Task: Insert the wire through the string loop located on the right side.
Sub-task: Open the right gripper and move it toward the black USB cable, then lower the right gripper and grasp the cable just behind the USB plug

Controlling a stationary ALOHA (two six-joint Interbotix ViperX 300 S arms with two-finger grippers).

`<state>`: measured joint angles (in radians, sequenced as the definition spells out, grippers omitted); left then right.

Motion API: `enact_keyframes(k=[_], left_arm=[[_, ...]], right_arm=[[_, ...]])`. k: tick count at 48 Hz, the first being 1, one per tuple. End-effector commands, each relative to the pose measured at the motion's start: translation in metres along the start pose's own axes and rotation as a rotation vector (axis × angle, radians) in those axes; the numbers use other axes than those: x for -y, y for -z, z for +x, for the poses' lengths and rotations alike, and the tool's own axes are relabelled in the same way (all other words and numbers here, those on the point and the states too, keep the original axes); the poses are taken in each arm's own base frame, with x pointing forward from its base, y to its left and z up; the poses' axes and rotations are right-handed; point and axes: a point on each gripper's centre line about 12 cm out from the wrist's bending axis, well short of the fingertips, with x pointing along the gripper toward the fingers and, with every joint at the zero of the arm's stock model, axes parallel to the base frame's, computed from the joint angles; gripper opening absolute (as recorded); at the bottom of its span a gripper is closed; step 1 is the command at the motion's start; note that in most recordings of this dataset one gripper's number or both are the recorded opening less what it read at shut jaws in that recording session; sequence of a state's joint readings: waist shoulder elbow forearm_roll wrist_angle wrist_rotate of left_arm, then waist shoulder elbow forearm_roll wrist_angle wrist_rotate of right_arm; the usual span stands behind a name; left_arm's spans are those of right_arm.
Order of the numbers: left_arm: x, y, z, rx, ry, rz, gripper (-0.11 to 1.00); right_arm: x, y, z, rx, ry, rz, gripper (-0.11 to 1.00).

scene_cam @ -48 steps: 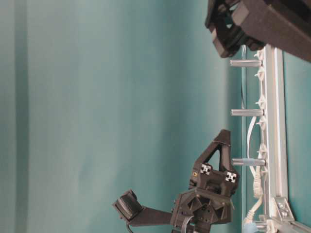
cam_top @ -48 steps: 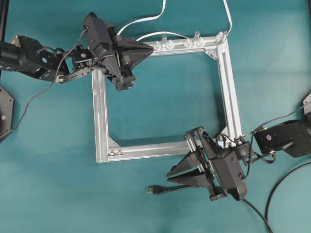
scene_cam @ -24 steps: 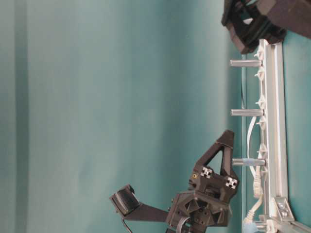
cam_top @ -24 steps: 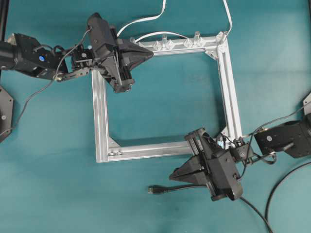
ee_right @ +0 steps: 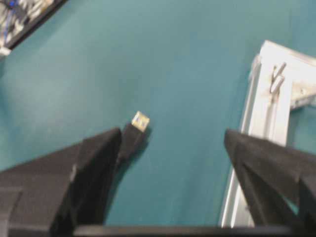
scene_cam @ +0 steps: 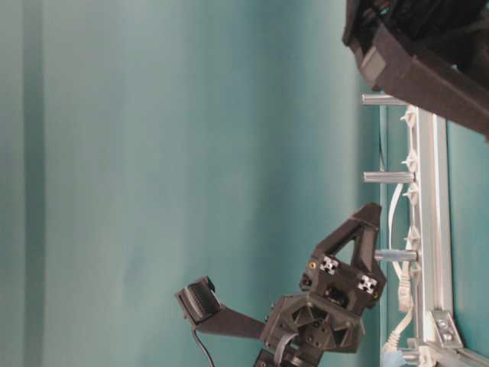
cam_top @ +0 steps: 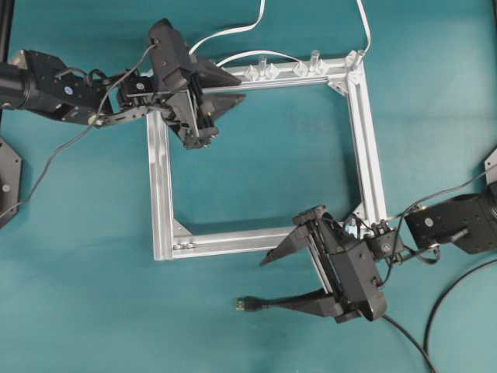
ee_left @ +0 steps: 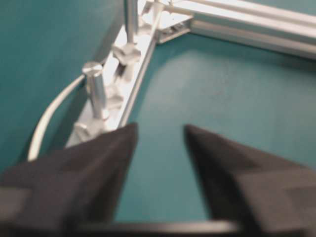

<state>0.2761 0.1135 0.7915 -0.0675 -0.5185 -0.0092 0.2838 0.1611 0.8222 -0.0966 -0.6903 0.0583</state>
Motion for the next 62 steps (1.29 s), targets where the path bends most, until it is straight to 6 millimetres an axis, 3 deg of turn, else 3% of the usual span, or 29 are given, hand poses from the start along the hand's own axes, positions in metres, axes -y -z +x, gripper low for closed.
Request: enact_keyframes(k=[1, 5, 7, 20, 37, 47, 62], left_arm=[[0.002, -0.022, -0.003, 0.060, 0.006, -0.007, 0.65], [0.002, -0.023, -0.003, 0.061, 0.006, -0.004, 0.83], [0.002, -0.022, -0.003, 0.060, 0.006, -0.004, 0.86], [0.001, -0.010, -0.004, 0.004, 0.004, -0.005, 0.85], [0.001, -0.004, -0.006, -0.040, 0.003, 0.003, 0.85], [0.001, -0.001, -0.007, -0.048, 0.003, 0.003, 0.85], [0.000, 0.001, -0.013, -0.051, 0.003, 0.005, 0.85]], right_arm=[[0.000, -0.019, -0.001, 0.059, 0.005, 0.006, 0.93], [0.001, -0.020, -0.002, 0.063, 0.020, 0.027, 0.93], [0.002, -0.018, -0.002, 0.057, 0.029, 0.041, 0.93], [-0.004, -0.010, -0.006, 0.041, 0.109, 0.172, 0.92], [-0.029, -0.014, -0.013, 0.040, 0.175, 0.246, 0.92], [-0.036, -0.015, -0.005, 0.030, 0.209, 0.236, 0.92], [-0.044, 0.001, 0.008, -0.034, 0.193, 0.220, 0.88]])
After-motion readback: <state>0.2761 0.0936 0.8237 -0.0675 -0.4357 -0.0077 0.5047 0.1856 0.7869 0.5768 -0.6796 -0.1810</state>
